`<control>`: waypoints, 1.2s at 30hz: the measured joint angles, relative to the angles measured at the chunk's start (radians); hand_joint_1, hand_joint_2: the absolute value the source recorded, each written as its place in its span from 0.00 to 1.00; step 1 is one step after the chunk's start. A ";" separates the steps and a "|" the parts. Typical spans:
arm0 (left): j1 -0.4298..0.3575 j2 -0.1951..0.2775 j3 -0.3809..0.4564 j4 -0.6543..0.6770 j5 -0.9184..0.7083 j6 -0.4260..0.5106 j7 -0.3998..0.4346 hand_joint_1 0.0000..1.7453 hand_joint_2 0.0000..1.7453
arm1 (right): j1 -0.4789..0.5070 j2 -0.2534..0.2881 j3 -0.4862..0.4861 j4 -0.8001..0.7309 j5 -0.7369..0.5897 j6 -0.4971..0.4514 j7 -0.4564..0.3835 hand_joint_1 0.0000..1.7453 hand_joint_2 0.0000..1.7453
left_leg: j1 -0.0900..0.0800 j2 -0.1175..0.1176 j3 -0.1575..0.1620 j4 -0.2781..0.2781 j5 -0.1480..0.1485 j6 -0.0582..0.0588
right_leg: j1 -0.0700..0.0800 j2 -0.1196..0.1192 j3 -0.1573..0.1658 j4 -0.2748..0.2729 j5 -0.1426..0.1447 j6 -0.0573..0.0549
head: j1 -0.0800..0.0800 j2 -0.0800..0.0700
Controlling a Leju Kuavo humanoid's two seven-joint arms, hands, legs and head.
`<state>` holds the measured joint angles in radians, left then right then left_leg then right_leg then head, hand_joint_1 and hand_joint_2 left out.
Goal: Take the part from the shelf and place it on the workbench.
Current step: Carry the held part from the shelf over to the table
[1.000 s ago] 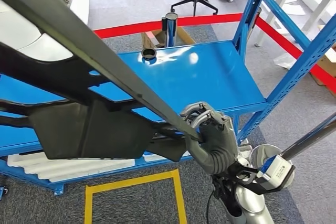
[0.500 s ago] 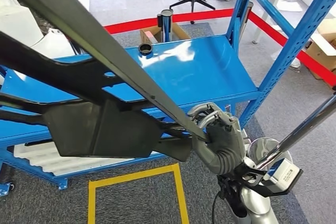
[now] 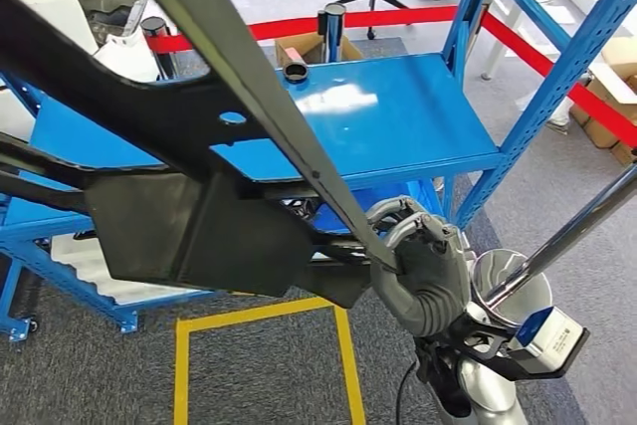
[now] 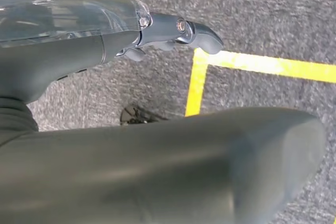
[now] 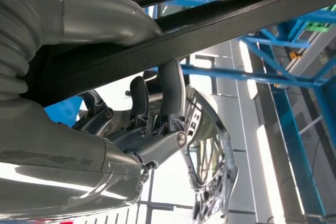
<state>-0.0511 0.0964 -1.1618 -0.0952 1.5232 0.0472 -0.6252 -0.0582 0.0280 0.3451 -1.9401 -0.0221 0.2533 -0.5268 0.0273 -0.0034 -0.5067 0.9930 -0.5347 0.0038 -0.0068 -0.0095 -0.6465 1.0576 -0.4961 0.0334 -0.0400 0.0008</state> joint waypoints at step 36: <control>0.013 0.073 0.008 0.026 0.000 -0.033 0.117 0.00 0.00 | 0.025 -0.020 -0.120 -0.006 -0.048 0.092 -0.057 1.00 1.00 | -0.015 -0.018 0.002 -0.015 0.010 0.021 | 0.012 0.003 -0.056 0.222 -0.100 -0.006 | -0.002 0.000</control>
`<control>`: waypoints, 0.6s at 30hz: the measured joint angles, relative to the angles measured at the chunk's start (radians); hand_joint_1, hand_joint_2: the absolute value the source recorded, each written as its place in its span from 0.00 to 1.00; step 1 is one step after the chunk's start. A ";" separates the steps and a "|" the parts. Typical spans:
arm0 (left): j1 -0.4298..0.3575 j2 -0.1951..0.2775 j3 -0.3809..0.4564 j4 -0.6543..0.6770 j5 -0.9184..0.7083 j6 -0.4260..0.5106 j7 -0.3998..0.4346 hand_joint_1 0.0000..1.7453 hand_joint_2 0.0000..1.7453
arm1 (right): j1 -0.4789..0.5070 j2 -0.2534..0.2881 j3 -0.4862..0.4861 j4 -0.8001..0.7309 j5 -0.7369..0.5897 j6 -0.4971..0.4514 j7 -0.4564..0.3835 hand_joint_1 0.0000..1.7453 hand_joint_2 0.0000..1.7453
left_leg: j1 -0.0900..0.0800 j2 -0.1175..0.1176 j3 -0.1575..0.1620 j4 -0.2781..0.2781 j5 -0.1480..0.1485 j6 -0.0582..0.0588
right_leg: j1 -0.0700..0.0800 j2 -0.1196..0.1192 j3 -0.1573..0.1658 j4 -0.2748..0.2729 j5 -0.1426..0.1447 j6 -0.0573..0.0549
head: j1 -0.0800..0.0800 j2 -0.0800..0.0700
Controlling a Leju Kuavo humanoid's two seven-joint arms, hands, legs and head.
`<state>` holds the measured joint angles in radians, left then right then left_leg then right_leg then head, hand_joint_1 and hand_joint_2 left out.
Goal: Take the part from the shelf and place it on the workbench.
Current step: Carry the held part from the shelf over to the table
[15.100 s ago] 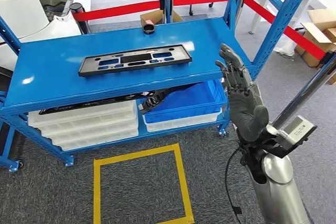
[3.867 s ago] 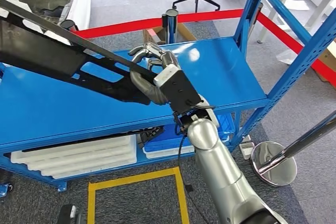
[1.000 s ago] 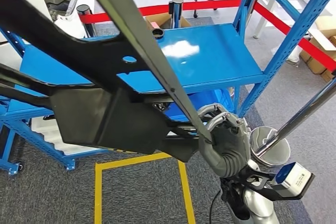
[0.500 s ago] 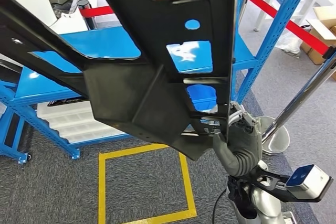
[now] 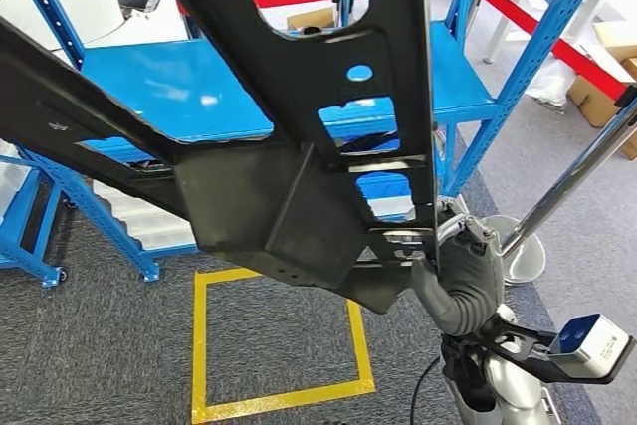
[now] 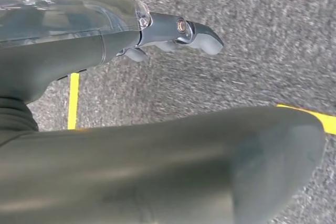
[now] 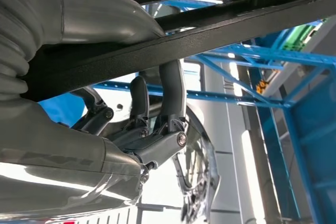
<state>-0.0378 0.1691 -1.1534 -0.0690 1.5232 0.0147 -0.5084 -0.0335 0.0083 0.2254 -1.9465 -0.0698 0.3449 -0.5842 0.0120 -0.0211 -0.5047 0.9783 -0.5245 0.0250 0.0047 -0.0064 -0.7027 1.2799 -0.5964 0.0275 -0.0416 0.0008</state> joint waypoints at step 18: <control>0.003 0.016 0.040 0.002 0.000 0.000 0.013 0.00 0.00 | -0.014 -0.013 -0.006 -0.002 0.033 0.015 -0.019 1.00 1.00 | 0.009 0.048 -0.066 0.084 0.000 -0.058 | -0.001 -0.053 0.166 -0.306 0.098 -0.043 | -0.003 0.000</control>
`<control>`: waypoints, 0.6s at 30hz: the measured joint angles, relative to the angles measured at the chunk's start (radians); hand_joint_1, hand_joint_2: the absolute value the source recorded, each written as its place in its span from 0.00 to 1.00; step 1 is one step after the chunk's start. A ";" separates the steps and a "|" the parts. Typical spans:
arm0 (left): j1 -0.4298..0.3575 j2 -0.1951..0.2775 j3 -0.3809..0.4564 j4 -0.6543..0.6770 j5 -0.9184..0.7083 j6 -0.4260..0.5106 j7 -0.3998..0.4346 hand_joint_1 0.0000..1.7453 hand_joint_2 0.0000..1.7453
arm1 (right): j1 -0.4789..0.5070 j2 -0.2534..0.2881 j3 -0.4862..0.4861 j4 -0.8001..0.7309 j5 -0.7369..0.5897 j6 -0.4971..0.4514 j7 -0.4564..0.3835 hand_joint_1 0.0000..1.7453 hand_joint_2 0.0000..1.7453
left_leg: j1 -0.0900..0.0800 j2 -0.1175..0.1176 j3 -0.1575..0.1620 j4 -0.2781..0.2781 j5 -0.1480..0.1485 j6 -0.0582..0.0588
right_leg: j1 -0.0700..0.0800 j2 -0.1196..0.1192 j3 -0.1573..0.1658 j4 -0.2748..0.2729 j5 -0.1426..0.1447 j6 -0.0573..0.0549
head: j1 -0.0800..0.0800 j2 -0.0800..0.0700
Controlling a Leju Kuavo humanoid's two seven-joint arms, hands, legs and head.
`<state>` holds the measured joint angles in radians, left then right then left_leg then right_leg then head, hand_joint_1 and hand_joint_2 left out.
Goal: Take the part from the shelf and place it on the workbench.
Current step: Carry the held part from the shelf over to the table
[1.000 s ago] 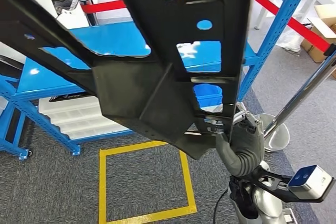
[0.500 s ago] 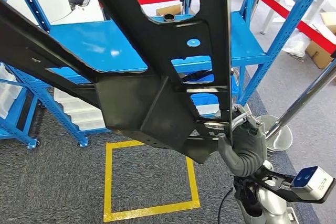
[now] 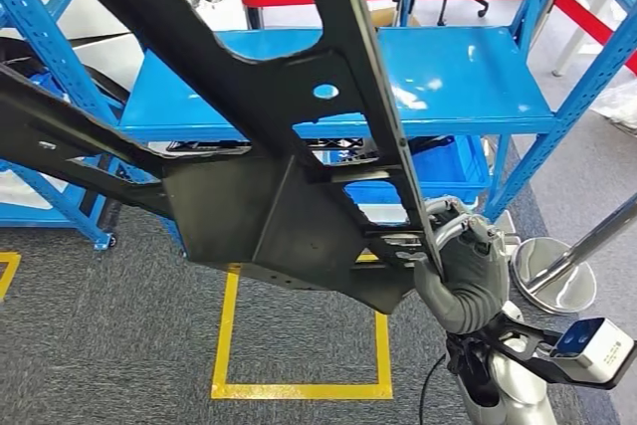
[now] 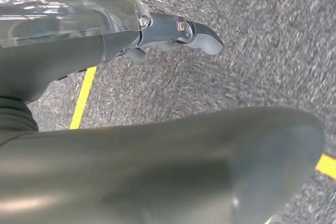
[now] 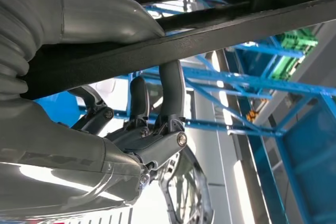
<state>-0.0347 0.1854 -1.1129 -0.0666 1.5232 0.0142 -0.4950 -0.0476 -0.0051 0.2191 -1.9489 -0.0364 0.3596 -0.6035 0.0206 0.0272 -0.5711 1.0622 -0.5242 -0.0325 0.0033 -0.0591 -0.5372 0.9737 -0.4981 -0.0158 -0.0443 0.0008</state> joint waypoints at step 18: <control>-0.001 -0.015 0.053 0.001 0.000 0.023 0.036 0.00 0.00 | 0.001 -0.048 0.081 0.020 0.022 0.010 0.018 1.00 1.00 | -0.005 -0.125 -0.006 -0.069 0.057 0.041 | -0.005 0.141 0.012 0.025 -0.015 0.010 | 0.002 0.000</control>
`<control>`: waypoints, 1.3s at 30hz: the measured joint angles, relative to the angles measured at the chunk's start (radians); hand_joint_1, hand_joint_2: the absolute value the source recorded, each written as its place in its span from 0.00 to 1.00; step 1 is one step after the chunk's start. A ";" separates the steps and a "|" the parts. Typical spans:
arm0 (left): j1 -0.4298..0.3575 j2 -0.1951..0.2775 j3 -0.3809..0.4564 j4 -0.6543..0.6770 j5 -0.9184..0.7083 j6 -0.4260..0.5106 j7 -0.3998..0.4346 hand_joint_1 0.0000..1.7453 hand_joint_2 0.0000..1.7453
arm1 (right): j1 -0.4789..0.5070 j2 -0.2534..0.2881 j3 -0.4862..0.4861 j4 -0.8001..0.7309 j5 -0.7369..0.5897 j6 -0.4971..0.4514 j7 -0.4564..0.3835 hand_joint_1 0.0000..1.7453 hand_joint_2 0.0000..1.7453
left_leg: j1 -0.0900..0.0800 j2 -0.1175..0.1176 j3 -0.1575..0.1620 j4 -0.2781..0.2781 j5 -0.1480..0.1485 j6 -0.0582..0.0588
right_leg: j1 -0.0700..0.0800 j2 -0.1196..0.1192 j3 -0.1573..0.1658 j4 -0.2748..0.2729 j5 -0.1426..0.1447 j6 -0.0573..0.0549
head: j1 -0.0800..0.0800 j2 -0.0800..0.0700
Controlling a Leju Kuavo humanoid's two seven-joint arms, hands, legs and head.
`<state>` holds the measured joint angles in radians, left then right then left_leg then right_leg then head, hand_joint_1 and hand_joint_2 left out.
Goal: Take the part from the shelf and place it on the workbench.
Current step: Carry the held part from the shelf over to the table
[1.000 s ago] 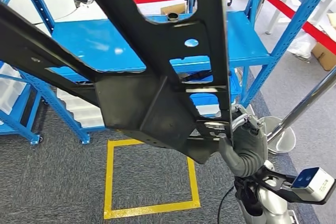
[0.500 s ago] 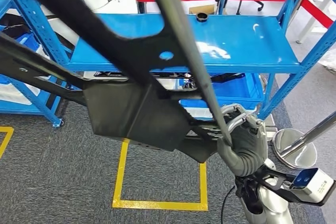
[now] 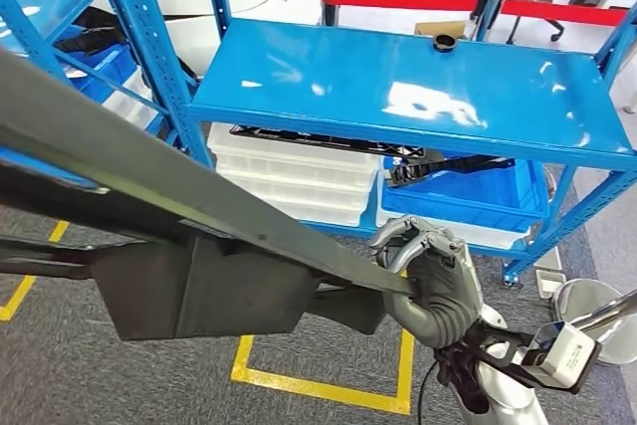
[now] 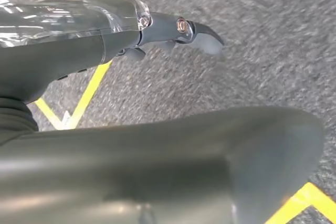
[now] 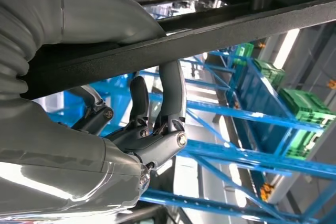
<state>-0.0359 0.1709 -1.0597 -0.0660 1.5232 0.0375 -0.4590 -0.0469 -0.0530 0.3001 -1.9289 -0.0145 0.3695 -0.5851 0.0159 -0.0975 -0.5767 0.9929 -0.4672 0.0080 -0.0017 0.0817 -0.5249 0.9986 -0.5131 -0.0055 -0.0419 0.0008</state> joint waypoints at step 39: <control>-0.020 0.017 -0.006 0.002 0.000 0.022 -0.032 0.00 0.00 | 0.004 -0.003 0.084 -0.022 0.005 -0.030 -0.033 1.00 1.00 | -0.001 0.085 -0.152 0.286 -0.124 -0.041 | -0.008 -0.107 -0.009 -0.009 -0.001 -0.022 | -0.002 0.000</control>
<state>-0.0562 0.1879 -1.0657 -0.0637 1.5232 0.0592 -0.4912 -0.0432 -0.0563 0.3840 -1.9511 -0.0099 0.3397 -0.6176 0.0152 -0.0126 -0.7287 1.2794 -0.5909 -0.0331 -0.0095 -0.0257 -0.5343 0.9898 -0.5146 -0.0277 -0.0436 0.0008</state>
